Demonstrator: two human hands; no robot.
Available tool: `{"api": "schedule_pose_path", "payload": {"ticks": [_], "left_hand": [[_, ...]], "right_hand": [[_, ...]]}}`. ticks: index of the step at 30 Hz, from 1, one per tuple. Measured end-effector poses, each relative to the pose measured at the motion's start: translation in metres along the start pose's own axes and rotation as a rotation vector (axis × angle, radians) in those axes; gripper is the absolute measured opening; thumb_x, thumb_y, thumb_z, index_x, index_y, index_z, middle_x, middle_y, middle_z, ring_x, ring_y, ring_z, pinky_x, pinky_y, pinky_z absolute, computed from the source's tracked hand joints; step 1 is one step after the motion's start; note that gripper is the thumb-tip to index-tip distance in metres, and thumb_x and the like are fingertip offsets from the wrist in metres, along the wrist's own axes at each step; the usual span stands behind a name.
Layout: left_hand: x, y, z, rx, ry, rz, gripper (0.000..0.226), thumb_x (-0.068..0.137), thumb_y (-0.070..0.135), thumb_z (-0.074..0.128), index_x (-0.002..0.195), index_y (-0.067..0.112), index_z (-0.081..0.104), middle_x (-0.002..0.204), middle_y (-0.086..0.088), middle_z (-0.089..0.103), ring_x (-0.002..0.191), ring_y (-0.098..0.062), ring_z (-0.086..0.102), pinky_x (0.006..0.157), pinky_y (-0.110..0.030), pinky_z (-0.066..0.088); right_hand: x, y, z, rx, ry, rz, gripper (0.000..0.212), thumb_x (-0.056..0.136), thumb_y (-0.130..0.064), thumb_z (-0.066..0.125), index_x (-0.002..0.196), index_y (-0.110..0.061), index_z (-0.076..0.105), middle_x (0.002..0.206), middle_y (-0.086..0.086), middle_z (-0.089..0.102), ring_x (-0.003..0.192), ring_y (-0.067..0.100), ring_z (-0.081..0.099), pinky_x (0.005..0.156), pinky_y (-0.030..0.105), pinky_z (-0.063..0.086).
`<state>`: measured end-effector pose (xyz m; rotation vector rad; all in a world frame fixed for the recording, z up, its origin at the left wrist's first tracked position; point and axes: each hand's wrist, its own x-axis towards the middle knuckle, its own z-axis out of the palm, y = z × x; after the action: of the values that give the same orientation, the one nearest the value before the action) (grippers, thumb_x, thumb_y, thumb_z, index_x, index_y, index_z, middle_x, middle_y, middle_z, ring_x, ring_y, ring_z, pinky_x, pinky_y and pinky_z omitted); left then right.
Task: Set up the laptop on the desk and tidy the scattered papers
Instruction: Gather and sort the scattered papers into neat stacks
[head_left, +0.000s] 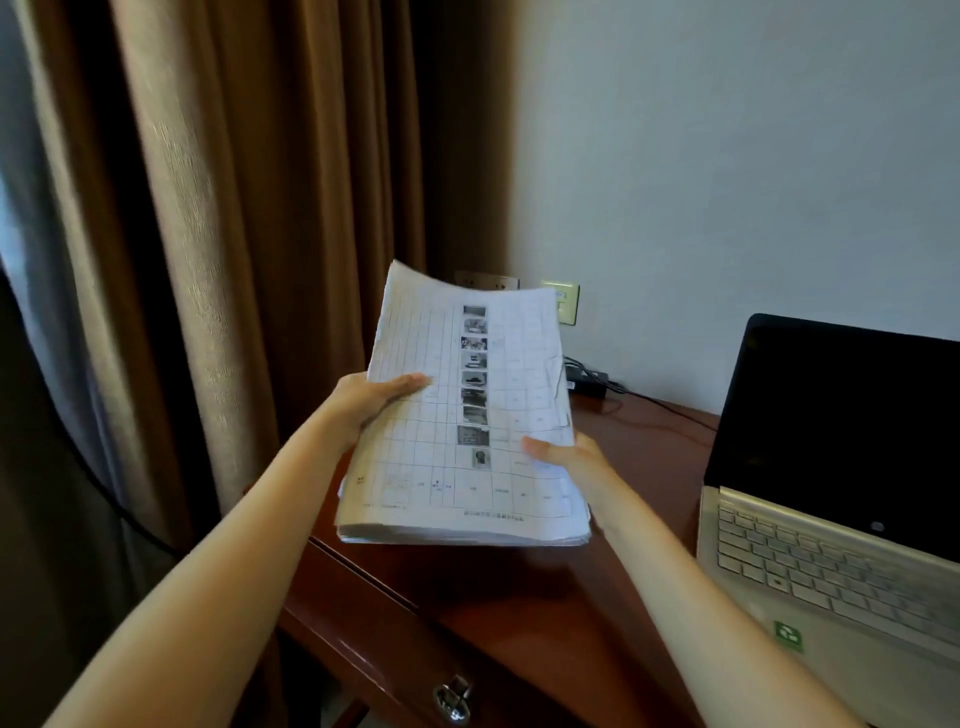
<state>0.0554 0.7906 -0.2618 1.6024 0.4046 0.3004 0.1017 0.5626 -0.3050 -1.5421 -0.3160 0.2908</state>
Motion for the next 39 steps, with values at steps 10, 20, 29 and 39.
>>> {"api": "schedule_pose_path", "payload": {"ticks": [10, 20, 29, 39], "left_hand": [[0.002, -0.029, -0.055, 0.085, 0.026, -0.2, 0.016, 0.087, 0.023, 0.063, 0.093, 0.012, 0.053, 0.085, -0.009, 0.063, 0.072, -0.023, 0.062, 0.063, -0.034, 0.051], [0.006, -0.062, -0.08, 0.218, 0.071, -0.266, 0.035, 0.085, 0.027, 0.067, 0.105, -0.001, 0.06, 0.084, -0.012, 0.064, 0.067, -0.022, 0.059, 0.061, -0.028, 0.048], [0.03, -0.08, -0.069, -0.015, 0.263, -0.17, 0.053, 0.084, 0.004, 0.066, 0.133, -0.003, 0.048, 0.115, -0.019, 0.056, 0.081, -0.018, 0.052, 0.06, -0.023, 0.046], [0.052, -0.092, -0.026, 0.109, 0.378, 0.0, 0.039, 0.095, 0.002, 0.047, 0.134, 0.005, 0.049, 0.14, -0.012, 0.047, 0.131, -0.027, 0.041, 0.108, -0.035, 0.037]], "right_hand": [[0.02, 0.016, 0.051, 0.019, -0.082, 0.194, 0.047, 0.085, -0.008, 0.065, 0.13, -0.002, 0.051, 0.129, 0.015, 0.058, 0.119, 0.029, 0.055, 0.089, 0.03, 0.047], [0.035, 0.03, 0.079, 0.078, 0.09, 0.337, 0.05, 0.084, -0.003, 0.066, 0.129, 0.008, 0.046, 0.125, 0.02, 0.058, 0.112, 0.033, 0.059, 0.072, 0.026, 0.052], [0.065, 0.043, 0.089, 0.141, 0.316, 0.334, 0.053, 0.084, 0.0, 0.064, 0.131, 0.009, 0.041, 0.123, 0.024, 0.057, 0.108, 0.037, 0.06, 0.087, 0.038, 0.05], [0.065, 0.052, 0.087, 0.078, 0.5, 0.311, 0.052, 0.086, -0.011, 0.063, 0.129, 0.004, 0.039, 0.128, 0.018, 0.054, 0.114, 0.033, 0.055, 0.082, 0.032, 0.044]]}}
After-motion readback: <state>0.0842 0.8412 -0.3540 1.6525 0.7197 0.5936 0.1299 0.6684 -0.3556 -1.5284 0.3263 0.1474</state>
